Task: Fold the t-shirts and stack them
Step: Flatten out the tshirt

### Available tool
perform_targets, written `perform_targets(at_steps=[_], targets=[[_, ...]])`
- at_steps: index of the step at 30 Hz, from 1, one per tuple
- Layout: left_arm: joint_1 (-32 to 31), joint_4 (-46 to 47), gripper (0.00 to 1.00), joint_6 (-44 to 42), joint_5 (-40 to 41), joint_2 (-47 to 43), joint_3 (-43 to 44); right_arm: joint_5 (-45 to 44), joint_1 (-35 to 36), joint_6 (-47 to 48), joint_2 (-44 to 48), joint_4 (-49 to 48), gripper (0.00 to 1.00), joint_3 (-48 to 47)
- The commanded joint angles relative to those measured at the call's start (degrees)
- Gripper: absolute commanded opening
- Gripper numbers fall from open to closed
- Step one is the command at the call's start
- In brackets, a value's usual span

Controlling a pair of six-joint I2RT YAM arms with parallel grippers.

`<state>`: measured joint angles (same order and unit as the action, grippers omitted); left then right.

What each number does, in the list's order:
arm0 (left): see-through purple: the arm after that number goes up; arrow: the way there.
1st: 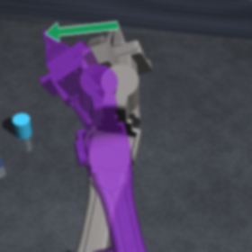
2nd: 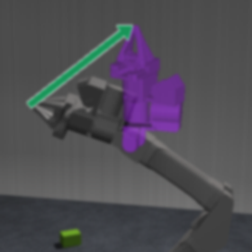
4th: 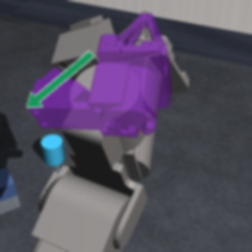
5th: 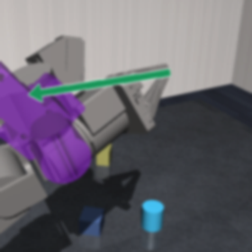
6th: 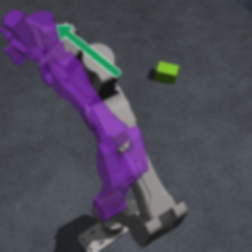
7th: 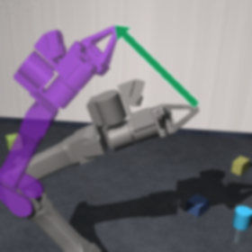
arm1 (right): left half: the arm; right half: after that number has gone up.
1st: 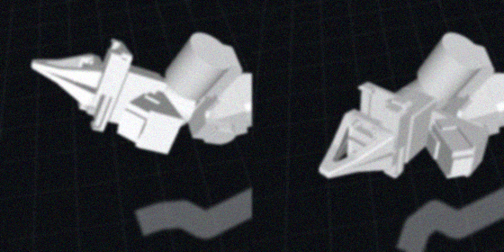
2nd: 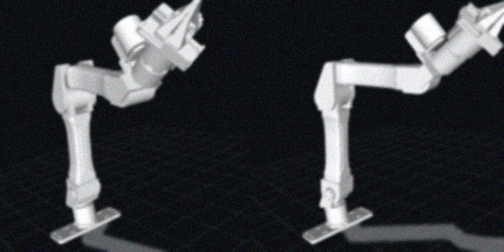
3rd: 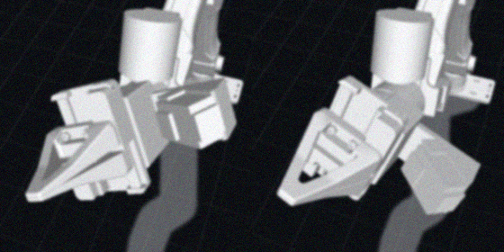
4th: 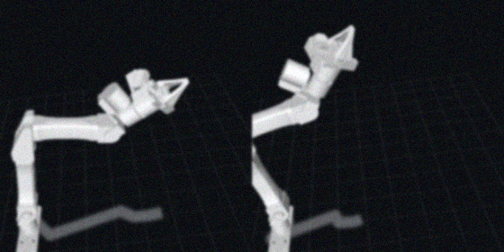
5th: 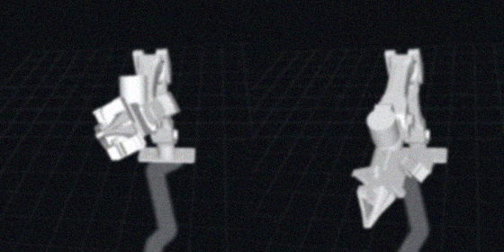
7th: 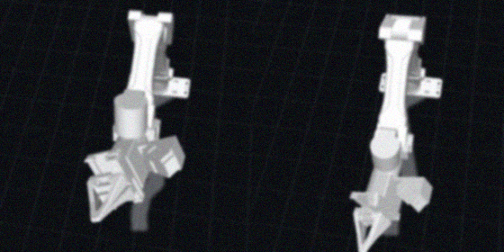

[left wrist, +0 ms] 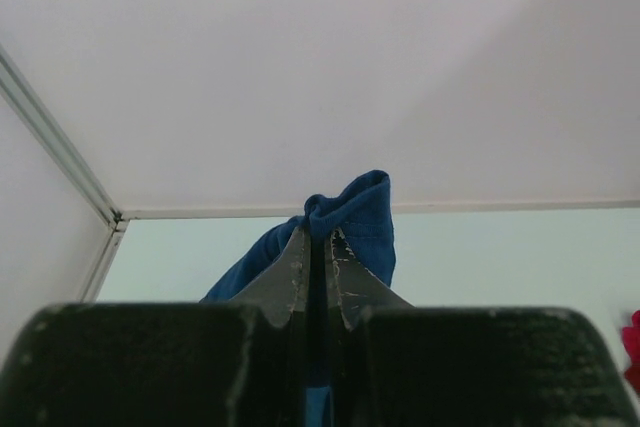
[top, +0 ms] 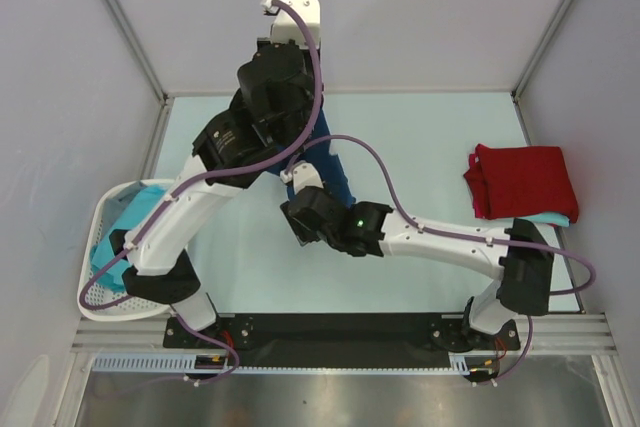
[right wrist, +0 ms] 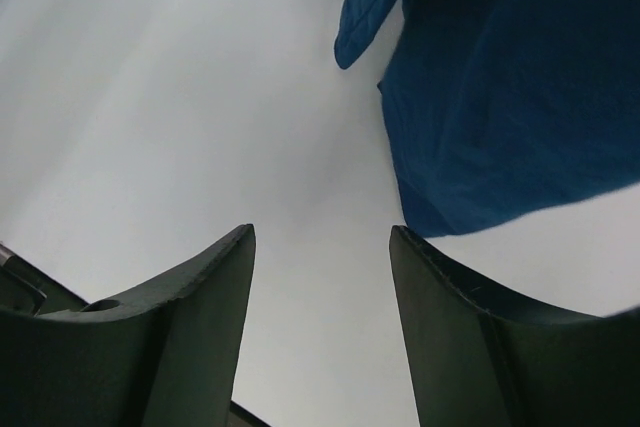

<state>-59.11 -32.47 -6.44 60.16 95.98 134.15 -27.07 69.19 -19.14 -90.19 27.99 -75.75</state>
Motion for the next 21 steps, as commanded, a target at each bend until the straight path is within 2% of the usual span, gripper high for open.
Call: perform_targets(at_steps=[1, 21], targets=[[-0.1, -1.8, 0.0, 3.9, -2.7, -1.6, 3.2, -1.0, -0.1, 2.7, -4.4, -3.8, 0.62, -5.0], [-3.1, -2.5, 0.0, 2.2, -2.9, -4.3, 4.6, -2.9, -2.9, 3.6, -13.6, -4.3, 0.62, -10.2]])
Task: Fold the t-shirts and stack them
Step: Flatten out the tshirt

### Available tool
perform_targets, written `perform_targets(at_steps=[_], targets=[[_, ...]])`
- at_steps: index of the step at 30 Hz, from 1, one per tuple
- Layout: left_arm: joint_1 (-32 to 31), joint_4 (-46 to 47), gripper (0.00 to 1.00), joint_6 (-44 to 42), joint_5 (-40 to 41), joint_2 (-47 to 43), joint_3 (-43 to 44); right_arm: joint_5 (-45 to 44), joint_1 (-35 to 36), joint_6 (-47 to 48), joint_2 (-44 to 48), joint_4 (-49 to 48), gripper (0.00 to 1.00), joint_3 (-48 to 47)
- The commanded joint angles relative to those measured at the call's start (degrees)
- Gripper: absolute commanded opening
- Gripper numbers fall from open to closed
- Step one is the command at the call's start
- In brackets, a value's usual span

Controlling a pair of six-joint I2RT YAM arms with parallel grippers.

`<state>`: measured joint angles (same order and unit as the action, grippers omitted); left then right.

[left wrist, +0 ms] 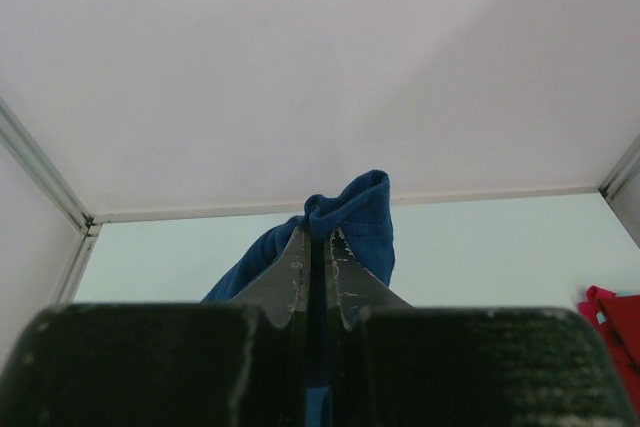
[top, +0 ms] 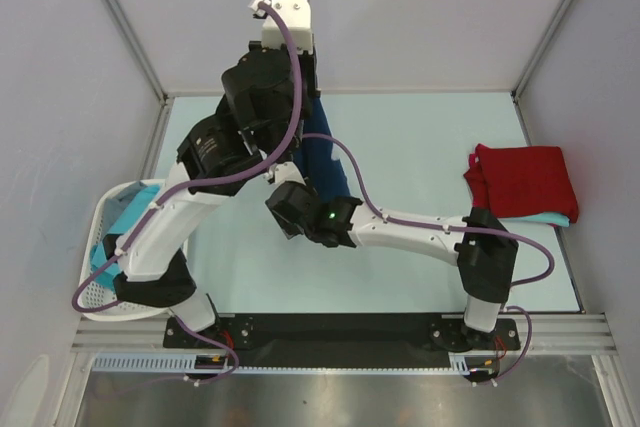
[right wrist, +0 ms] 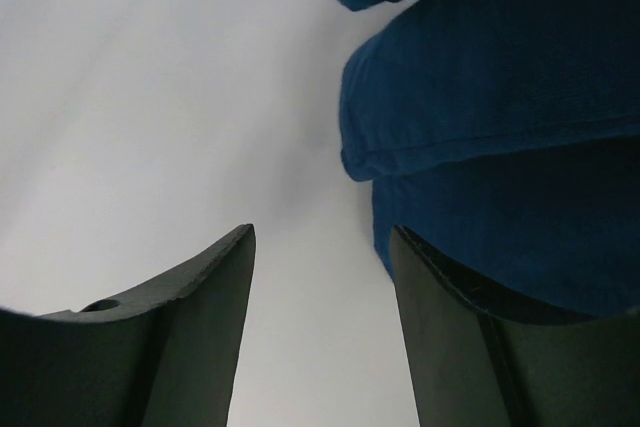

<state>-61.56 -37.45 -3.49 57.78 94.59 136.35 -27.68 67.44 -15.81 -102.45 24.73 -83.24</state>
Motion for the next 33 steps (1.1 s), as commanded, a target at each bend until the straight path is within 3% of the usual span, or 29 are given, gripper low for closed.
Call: perform_targets(at_steps=[1, 26, 29, 33], targets=[[-0.7, 2.7, 0.0, -0.9, -0.5, -3.0, 2.4, -2.3, -1.8, 0.1, -1.5, -0.7, 0.62, -2.6], [-0.8, 4.1, 0.0, -2.0, -1.4, -4.9, -0.4, -0.4, -4.2, 1.1, -7.7, -2.9, 0.6, -7.0], [-0.8, 4.0, 0.0, -1.6, -1.6, -5.6, -0.7, -0.4, -4.4, 1.1, -8.4, -3.5, 0.51, -7.2], [-1.0, 3.7, 0.0, -1.3, -1.8, -5.8, -0.7, -0.5, -4.4, 1.0, -9.0, -3.9, 0.48, -7.5]])
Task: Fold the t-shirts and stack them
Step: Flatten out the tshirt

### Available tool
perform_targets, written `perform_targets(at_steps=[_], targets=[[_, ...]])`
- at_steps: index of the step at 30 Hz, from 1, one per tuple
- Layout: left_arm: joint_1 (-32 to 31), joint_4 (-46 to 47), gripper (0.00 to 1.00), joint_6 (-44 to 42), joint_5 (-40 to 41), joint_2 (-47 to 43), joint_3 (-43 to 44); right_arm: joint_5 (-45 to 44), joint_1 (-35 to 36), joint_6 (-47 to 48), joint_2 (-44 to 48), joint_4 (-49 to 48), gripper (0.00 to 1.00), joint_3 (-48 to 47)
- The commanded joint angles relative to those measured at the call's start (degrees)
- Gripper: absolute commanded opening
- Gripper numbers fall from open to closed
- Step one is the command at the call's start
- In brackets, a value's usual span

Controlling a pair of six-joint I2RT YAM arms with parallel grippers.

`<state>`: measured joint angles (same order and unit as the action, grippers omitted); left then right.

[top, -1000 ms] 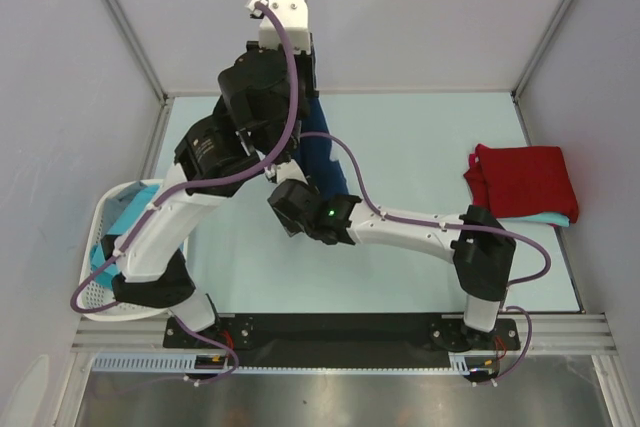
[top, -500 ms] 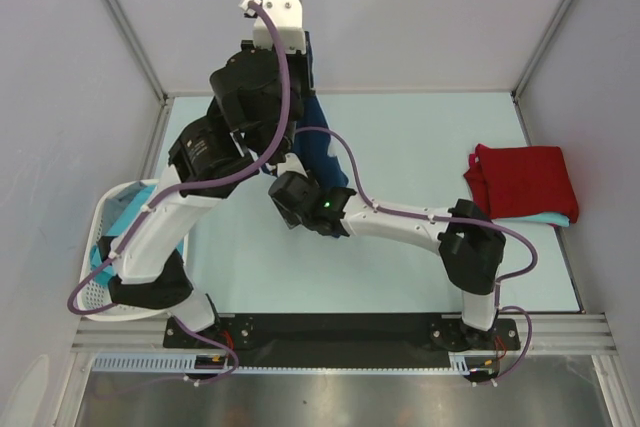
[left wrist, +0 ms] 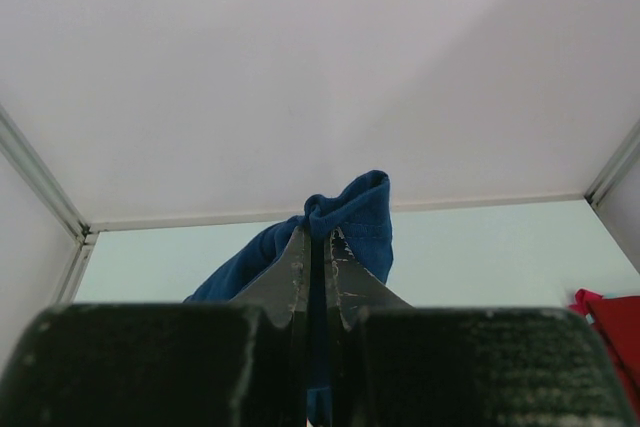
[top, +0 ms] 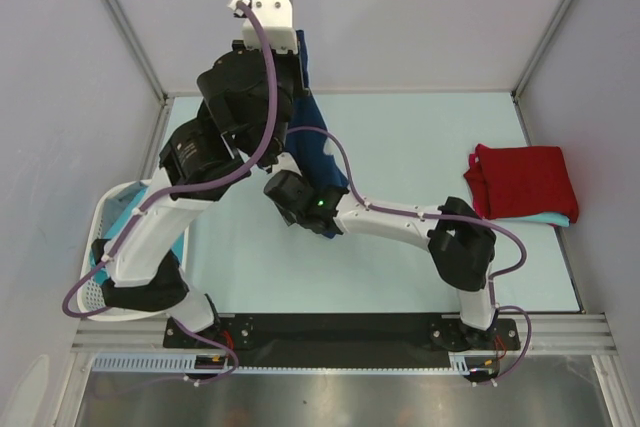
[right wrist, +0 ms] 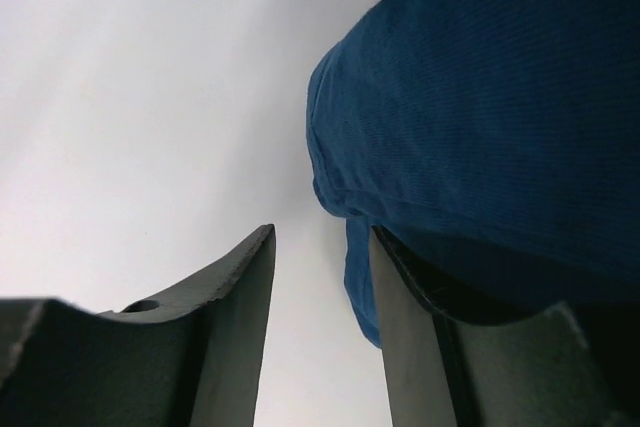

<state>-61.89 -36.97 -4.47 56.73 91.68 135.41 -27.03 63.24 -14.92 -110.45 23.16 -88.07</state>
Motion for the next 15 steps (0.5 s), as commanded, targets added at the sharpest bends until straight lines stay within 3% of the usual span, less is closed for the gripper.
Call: perform_targets(at_steps=[1, 9, 13, 15], targets=[[-0.7, 3.3, 0.0, -0.3, -0.7, -2.9, 0.2, -1.3, -0.2, 0.1, -1.2, -2.3, 0.47, -2.6], [-1.5, 3.1, 0.0, -0.6, -0.6, -3.3, 0.0, -2.6, -0.1, 0.2, -2.0, -3.4, 0.49, -3.0], [-1.6, 3.1, 0.0, -0.7, -0.5, -3.5, -0.5, -4.1, -0.2, 0.1, -2.7, -2.5, 0.65, -4.2], [-1.6, 3.1, 0.0, -0.6, -0.3, -3.7, -0.8, -4.7, -0.1, 0.1, -2.5, -2.7, 0.66, -4.0]])
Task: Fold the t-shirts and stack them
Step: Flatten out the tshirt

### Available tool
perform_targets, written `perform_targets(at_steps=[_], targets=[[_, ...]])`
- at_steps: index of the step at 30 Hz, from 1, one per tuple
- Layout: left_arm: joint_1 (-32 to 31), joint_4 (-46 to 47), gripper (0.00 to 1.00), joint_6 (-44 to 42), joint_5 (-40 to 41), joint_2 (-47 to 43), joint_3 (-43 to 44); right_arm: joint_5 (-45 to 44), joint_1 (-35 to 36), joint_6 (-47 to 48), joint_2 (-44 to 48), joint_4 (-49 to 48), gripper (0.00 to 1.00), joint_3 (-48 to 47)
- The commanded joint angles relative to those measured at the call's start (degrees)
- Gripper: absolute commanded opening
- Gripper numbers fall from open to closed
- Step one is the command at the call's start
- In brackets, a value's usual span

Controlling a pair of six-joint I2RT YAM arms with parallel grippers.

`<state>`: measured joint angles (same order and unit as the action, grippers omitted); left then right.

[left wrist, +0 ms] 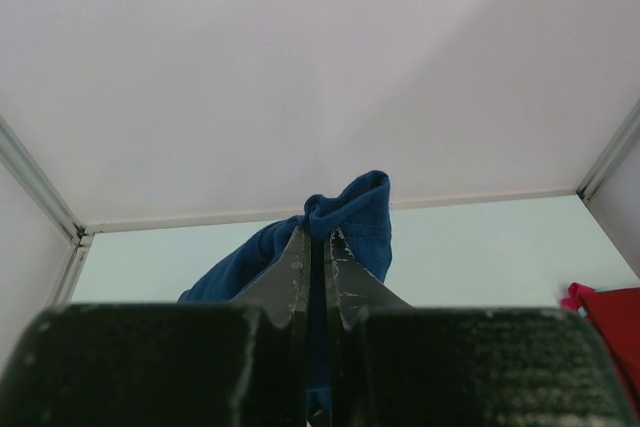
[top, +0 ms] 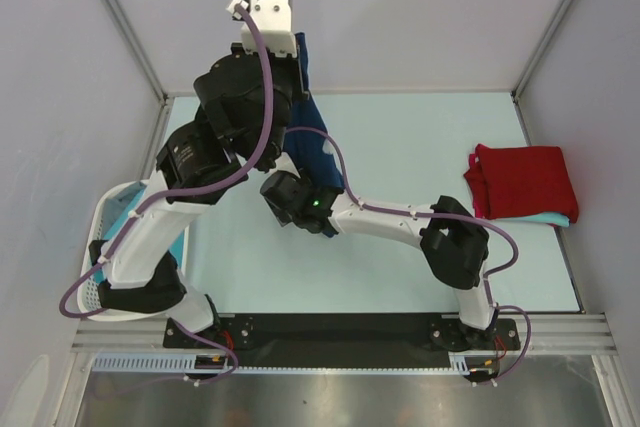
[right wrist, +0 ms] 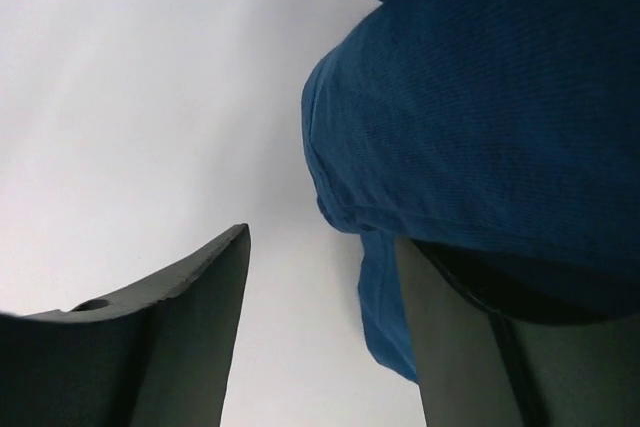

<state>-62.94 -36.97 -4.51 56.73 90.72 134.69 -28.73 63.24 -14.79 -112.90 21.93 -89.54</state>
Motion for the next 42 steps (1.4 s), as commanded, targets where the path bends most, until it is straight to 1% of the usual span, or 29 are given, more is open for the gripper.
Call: perform_targets(at_steps=[1, 4, 6, 7, 10, 12, 13, 15, 18, 19, 20, 21, 22, 27, 30, 33, 34, 35, 36, 38, 39, 42], targets=[[-0.5, 3.2, 0.0, -0.7, -0.3, -2.7, -0.2, -3.1, -0.1, 0.0, 0.0, -1.5, 0.66, -2.7], [-0.5, 3.1, 0.0, -0.5, -0.5, -2.8, -0.2, -3.7, -0.1, 0.3, 0.0, -1.7, 0.65, -2.7], [-0.6, 3.1, 0.0, -0.3, -0.7, -3.0, -0.2, -3.8, -0.1, 0.6, 0.0, -2.2, 0.62, -2.7], [-0.6, 3.1, 0.0, -0.2, -0.8, -3.1, -0.2, -4.0, -0.1, 0.7, 0.0, -2.3, 0.53, -2.7], [-0.6, 3.1, 0.0, -0.2, -0.7, -3.3, -0.3, -3.7, -0.1, 0.9, -0.1, -2.8, 0.42, -2.7], [-0.6, 3.0, 0.0, -0.2, -0.7, -3.3, -0.4, -3.9, -0.1, 0.9, -0.3, -2.7, 0.4, -2.9], [-0.6, 3.0, 0.0, -0.2, -0.7, -3.4, -0.4, -4.0, -0.1, 1.0, -0.3, -2.8, 0.35, -3.0], [-0.7, 3.0, 0.0, -0.3, -0.6, -3.4, -0.5, -3.9, -0.1, 1.1, -0.4, -3.0, 0.31, -3.0], [-0.7, 3.0, 0.0, -0.5, -0.5, -3.4, -0.5, -4.1, -0.1, 1.2, -0.4, -2.9, 0.2, -3.2], [-0.7, 3.0, 0.0, -0.5, -0.4, -3.6, -0.5, -4.1, -0.1, 1.3, -0.5, -2.9, 0.12, -3.2], [-0.7, 3.1, 0.0, -0.6, -0.4, -3.6, -0.6, -4.2, -0.1, 1.2, -0.4, -2.9, 0.06, -3.3], [-0.6, 3.1, 0.0, -0.7, -0.4, -3.5, -0.5, -4.2, -0.1, 1.2, -0.4, -2.9, 0.02, -3.4], [-0.6, 3.1, 0.0, -0.7, -0.4, -3.5, -0.6, -4.3, -0.1, 1.2, -0.3, -2.7, 0.0, -3.4], [-0.6, 3.7, 0.0, -1.3, 0.0, -3.5, -0.8, -4.7, 0.1, 1.1, 1.1, -2.9, 0.0, -1.9], [-0.7, 3.7, 0.0, -1.0, -0.4, -3.6, -0.8, -6.3, 0.2, 1.2, 2.5, -3.7, 0.0, -0.5], [-0.8, 3.3, 0.0, -0.4, -0.9, -3.5, -0.4, -6.8, 0.0, 1.6, 2.9, -3.6, 0.2, -0.6], [-0.8, 3.3, 0.0, -0.3, -1.0, -3.4, -0.2, -6.9, 0.0, 1.6, 2.9, -3.7, 0.32, -0.8], [-1.1, 3.3, 0.0, -0.4, -1.0, -3.3, 0.0, -6.9, -0.1, 1.8, 3.0, -3.7, 0.36, -1.0], [-1.2, 3.2, 0.0, -0.6, -1.0, -3.1, 0.3, -7.0, -0.1, 2.0, 3.0, -3.6, 0.47, -1.2], [-1.8, 3.2, 0.0, -0.8, -0.7, -2.9, 0.6, -7.1, 0.0, 2.0, 3.1, -3.4, 0.54, -2.1], [-2.0, 3.3, 0.0, -0.8, -0.4, -2.8, 0.7, -7.3, 0.0, 2.0, 3.4, -3.2, 0.59, -2.6], [-2.5, 3.2, 0.0, -0.8, -0.1, -2.9, 0.9, -7.0, 0.0, 2.8, 3.5, -3.7, 0.6, -3.3]])
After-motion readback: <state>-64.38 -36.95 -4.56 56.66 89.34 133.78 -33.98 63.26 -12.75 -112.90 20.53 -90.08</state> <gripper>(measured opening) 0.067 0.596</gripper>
